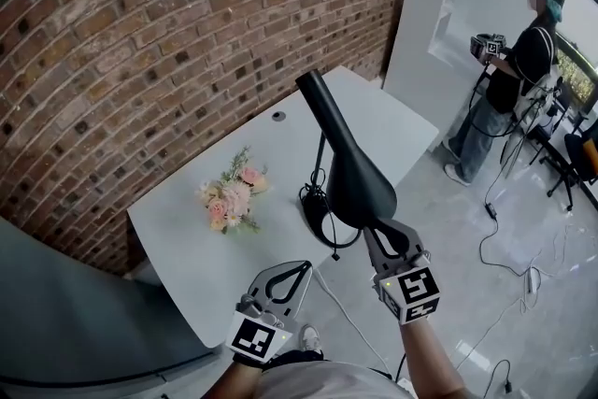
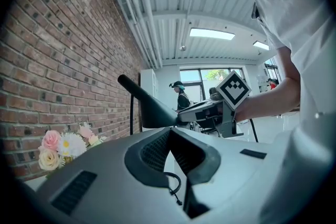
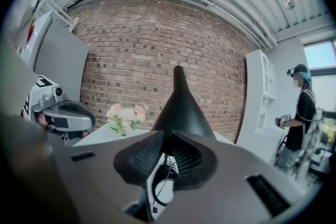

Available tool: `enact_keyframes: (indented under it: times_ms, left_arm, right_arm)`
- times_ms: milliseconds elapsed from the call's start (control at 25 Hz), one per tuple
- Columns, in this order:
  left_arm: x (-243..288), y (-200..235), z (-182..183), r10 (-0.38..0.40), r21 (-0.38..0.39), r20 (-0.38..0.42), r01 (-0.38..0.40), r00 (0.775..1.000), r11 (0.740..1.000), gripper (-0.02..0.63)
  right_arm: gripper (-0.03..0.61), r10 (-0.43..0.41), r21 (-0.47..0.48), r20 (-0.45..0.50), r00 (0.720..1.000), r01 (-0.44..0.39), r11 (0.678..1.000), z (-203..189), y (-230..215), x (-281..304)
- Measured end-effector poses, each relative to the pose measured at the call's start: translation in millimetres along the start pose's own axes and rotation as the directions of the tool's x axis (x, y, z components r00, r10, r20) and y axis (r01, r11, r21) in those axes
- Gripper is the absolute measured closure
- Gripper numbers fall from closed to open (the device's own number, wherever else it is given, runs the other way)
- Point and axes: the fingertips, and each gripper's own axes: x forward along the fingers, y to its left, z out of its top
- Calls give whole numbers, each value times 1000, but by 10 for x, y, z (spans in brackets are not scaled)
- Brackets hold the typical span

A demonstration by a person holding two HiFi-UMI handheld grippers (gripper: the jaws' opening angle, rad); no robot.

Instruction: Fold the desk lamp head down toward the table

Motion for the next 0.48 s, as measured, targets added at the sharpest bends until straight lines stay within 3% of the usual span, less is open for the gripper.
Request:
enact_keyframes:
  times_ms: [480]
  left_arm:
    - [58, 80, -85, -16, -13, 11, 16, 1000, 1000, 606]
  right_arm:
    - [518, -20, -7, -27, 999, 20, 1000, -173, 53, 257]
